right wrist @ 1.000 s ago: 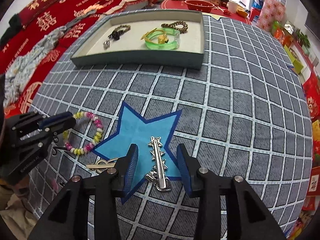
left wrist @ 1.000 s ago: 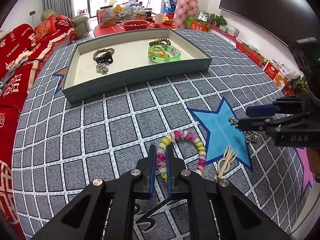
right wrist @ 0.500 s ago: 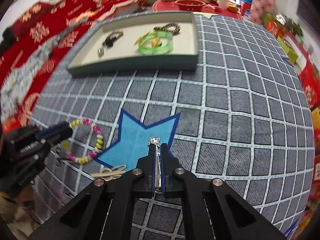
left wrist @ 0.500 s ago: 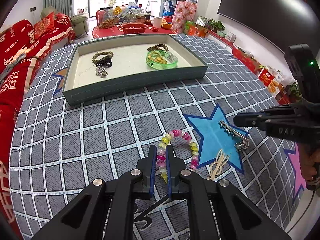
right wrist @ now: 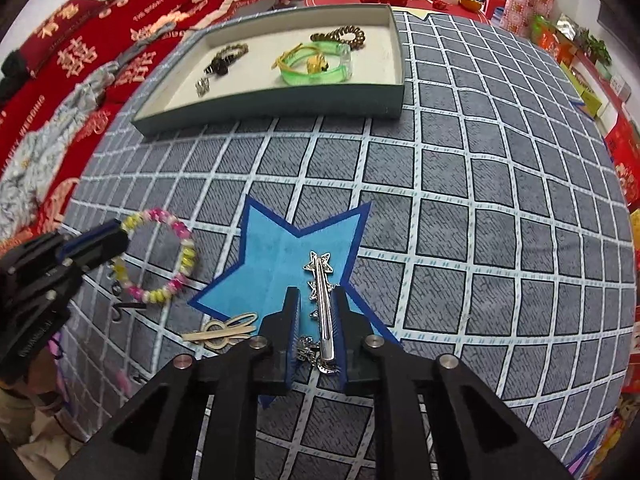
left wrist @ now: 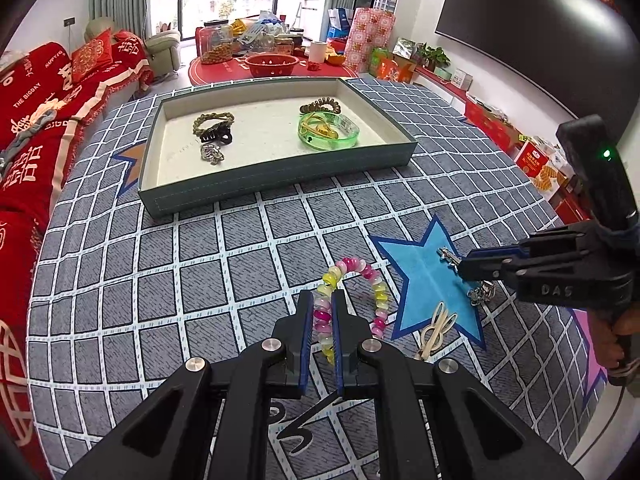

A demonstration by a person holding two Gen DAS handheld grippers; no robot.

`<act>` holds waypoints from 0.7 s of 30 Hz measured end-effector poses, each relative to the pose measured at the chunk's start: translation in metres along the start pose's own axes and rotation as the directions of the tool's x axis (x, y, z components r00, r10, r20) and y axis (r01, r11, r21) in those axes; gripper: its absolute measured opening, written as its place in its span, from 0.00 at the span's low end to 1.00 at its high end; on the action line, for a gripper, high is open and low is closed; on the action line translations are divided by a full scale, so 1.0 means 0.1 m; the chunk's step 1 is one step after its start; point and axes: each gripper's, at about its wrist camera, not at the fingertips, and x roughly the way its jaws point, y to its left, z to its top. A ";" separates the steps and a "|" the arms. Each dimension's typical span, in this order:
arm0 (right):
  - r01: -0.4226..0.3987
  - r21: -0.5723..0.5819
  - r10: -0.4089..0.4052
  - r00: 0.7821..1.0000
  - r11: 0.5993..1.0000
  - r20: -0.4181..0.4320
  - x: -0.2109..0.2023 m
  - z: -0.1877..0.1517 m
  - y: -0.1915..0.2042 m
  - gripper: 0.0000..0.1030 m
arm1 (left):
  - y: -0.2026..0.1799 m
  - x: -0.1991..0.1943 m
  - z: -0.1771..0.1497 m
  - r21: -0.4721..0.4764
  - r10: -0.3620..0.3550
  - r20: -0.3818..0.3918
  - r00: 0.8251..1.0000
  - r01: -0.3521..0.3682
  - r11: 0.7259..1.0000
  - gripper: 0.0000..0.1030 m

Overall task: Organize jewelry
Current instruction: 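Carry the beaded bracelet and silver barrette up and into the tray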

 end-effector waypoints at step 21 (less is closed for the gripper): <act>-0.019 0.102 0.013 0.998 0.995 0.057 -0.12 0.04 -0.12 0.09 | 0.06 -0.06 0.00 -0.010 -0.004 0.015 1.000 0.004 1.000 0.22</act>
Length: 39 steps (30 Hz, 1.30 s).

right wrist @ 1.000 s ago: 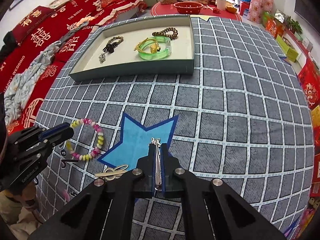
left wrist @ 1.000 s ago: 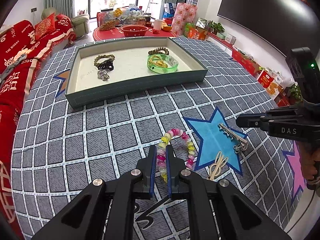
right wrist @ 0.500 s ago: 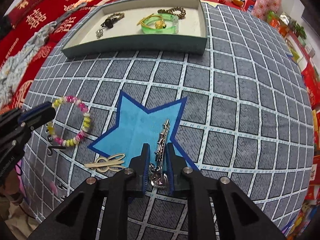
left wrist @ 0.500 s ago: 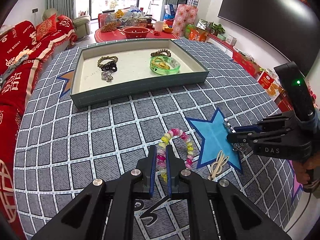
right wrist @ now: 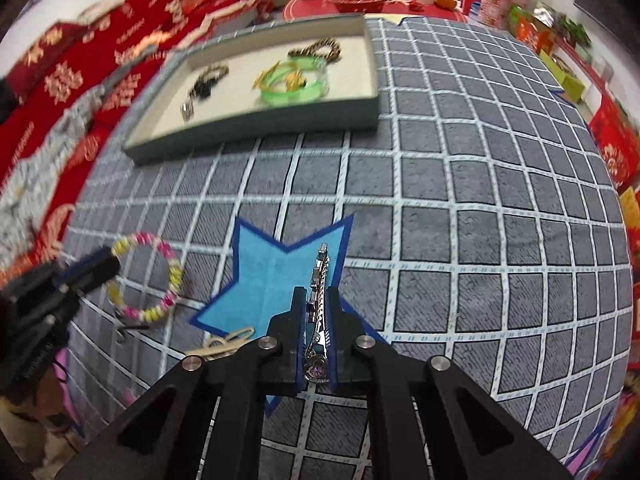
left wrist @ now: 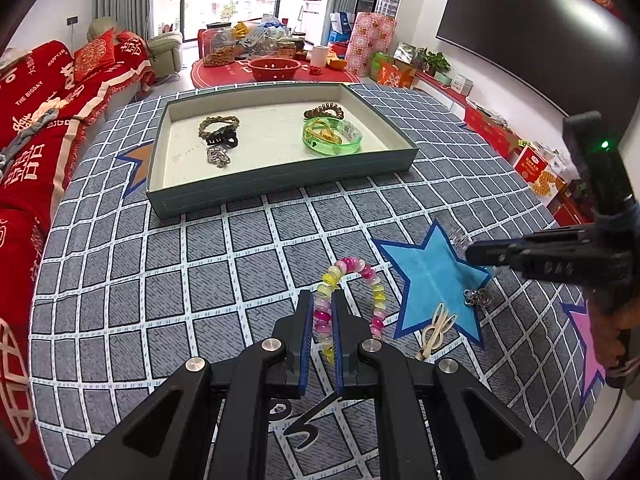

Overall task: Organize jewelry
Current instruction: 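Carry the beaded bracelet and silver barrette up and into the tray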

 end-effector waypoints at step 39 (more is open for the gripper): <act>-0.099 0.065 0.083 0.973 0.993 0.214 -0.17 1.57 0.10 0.09 | 0.47 0.33 1.52 -0.015 0.086 0.103 0.991 -0.085 0.996 0.22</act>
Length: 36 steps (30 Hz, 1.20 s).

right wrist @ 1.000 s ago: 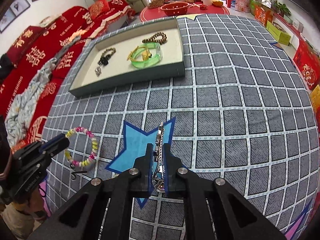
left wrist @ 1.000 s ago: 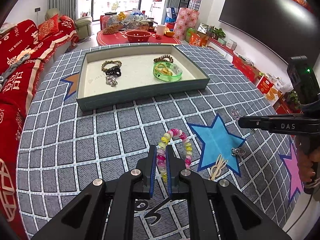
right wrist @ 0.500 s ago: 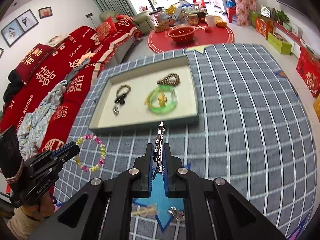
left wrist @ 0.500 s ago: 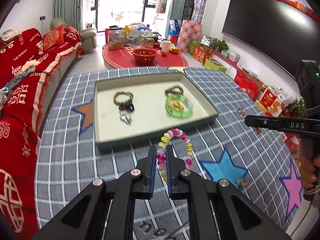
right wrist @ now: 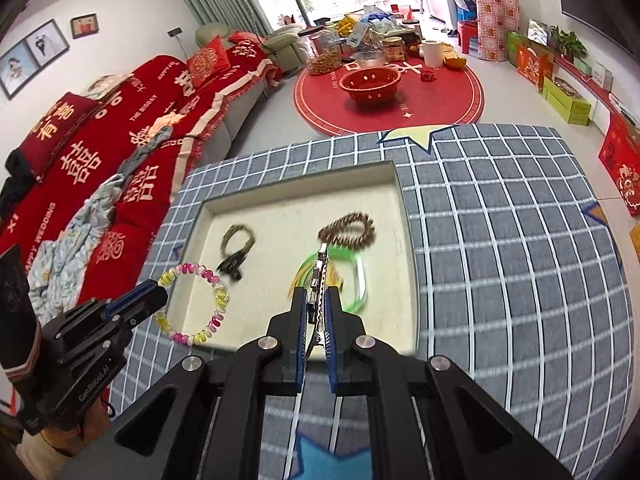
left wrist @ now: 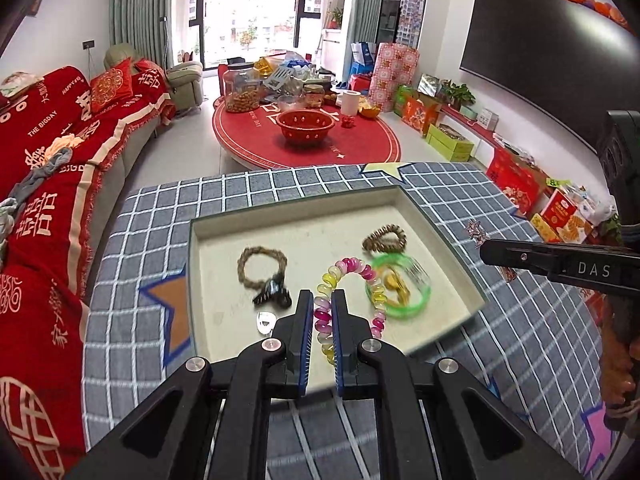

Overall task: Organize jewelry
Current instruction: 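Carry the beaded bracelet and silver barrette up and into the tray, then open both tools to drop the barrette and bracelet in the tray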

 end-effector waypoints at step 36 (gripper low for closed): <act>0.090 0.032 -0.087 0.992 0.995 -0.094 1.04 0.18 -0.36 0.38 | -0.16 1.06 0.06 0.105 0.193 -0.092 0.977 -0.183 0.977 0.22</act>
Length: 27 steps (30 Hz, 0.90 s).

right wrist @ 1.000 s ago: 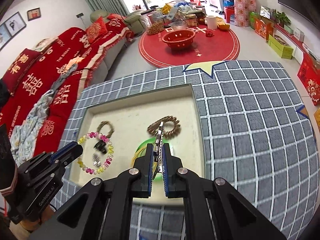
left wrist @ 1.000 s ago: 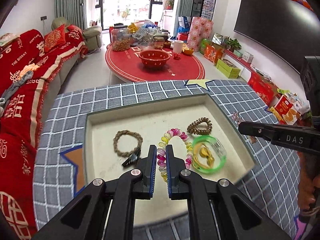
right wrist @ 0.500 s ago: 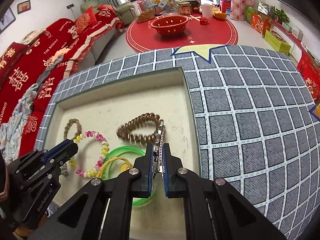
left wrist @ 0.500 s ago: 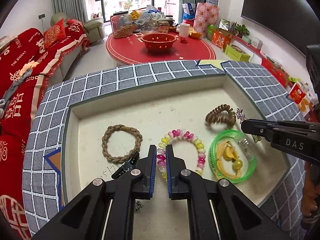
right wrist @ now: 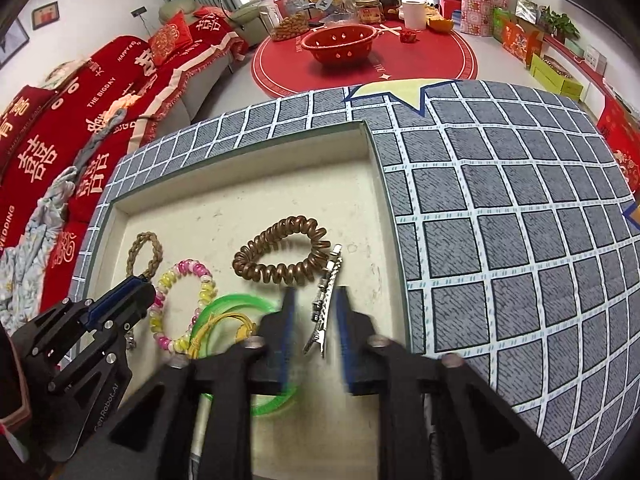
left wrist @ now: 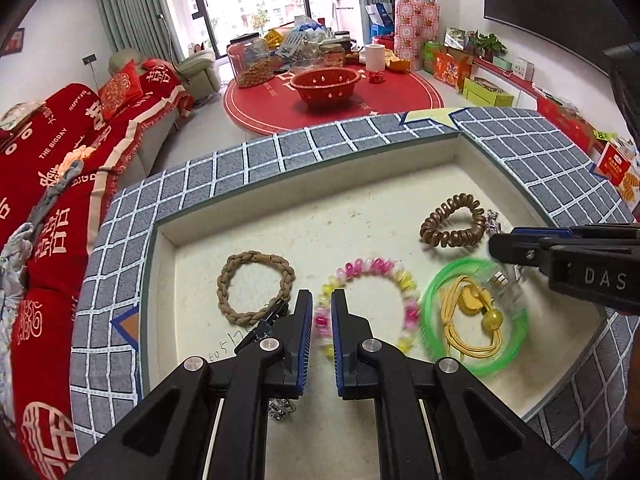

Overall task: Organize jewelry
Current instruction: 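Open both tools to drop the barrette and bracelet in the tray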

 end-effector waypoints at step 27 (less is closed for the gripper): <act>-0.111 0.070 0.103 0.989 0.991 0.106 -0.66 -0.45 0.13 0.74 | 0.21 -0.54 -0.27 -0.089 -0.022 0.035 0.999 0.025 0.996 0.22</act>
